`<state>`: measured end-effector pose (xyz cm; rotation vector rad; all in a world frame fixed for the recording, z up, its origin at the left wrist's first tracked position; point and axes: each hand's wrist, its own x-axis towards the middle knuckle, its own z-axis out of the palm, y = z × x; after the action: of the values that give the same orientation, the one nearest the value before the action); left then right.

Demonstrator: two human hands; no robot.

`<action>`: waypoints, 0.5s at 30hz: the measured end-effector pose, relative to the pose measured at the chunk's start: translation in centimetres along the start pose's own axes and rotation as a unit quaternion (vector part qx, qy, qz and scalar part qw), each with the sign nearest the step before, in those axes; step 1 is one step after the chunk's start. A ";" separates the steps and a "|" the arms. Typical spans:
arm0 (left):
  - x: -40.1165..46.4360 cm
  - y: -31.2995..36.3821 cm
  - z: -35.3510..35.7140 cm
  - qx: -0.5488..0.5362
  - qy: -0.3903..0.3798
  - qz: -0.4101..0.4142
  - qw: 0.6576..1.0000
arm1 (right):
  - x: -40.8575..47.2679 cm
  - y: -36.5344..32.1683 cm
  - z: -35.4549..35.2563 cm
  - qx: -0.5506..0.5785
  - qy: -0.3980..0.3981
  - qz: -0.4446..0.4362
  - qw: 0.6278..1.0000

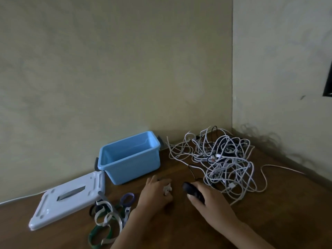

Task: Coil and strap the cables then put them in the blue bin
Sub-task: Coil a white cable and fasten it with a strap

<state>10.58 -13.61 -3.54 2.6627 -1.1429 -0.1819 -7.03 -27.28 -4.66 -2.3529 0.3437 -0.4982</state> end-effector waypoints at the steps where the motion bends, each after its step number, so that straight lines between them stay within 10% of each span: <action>1: -0.3 -0.1 -0.2 0.002 0.004 0.001 1.000 | 0.3 -0.1 -0.1 0.019 0.000 0.013 1.000; 15: -2.6 -5.6 -9.5 -0.234 0.300 0.026 0.925 | 15.4 -9.2 -1.4 0.239 0.027 0.039 0.970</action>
<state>14.64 -6.42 4.19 2.0412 -0.8317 0.3158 7.02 -27.23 6.49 -1.8551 0.3005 -0.5389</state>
